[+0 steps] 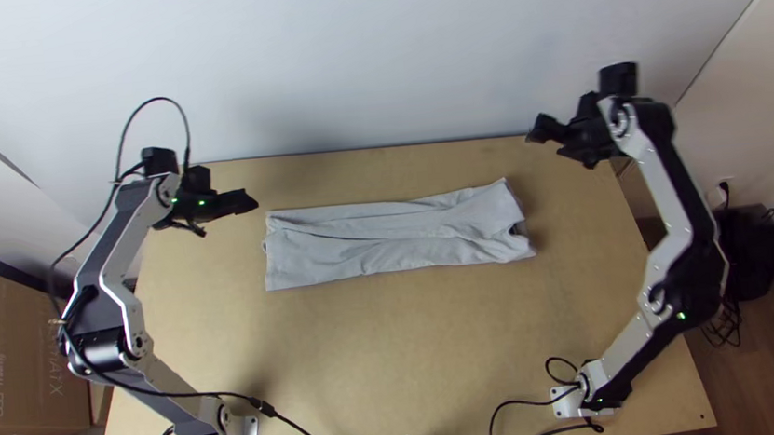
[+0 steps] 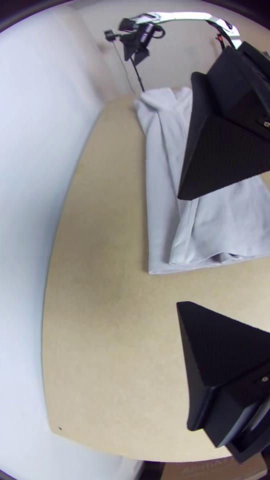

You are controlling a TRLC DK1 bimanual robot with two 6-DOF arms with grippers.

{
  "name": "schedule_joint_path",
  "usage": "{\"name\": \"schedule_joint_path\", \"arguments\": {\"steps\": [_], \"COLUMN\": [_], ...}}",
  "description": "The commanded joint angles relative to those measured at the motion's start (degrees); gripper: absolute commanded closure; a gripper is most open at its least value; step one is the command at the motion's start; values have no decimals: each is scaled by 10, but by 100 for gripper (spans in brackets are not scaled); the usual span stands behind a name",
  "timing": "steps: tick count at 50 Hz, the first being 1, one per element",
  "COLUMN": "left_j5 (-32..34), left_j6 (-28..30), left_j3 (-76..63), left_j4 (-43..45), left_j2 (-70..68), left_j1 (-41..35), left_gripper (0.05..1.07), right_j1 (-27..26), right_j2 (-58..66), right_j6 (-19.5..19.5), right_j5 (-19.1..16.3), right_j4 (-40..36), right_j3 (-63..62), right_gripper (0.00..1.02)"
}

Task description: Fold the t-shirt

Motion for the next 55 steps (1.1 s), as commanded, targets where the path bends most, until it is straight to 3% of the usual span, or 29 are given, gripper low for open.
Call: {"name": "schedule_joint_path", "arguments": {"steps": [1, 11, 16, 26, 43, 55], "left_j5": [38, 102, 131, 143, 132, 90], "left_j6": [-12, -8, -7, -6, -6, -59], "left_j3": [-46, -126, -143, -169, -205, -219], "left_j4": [-5, 45, 58, 94, 109, 151], "left_j2": [-21, -17, 2, 26, 47, 43], "left_j1": [27, 61, 64, 57, -4, -83], "left_gripper": [9, 10, 10, 10, 9, 9], "right_j1": [-19, -65, -90, -98, -99, -87], "right_j2": [-63, -100, -104, -140, -206, -243], "right_j6": [30, 90, 108, 108, 119, 137], "right_j5": [-58, -274, -350, -388, -381, -374], "right_j4": [-1, -22, -36, -48, -56, -56], "right_j3": [-30, -34, -36, -33, -20, 4], "right_gripper": [3, 3, 3, 3, 3, 3]}}
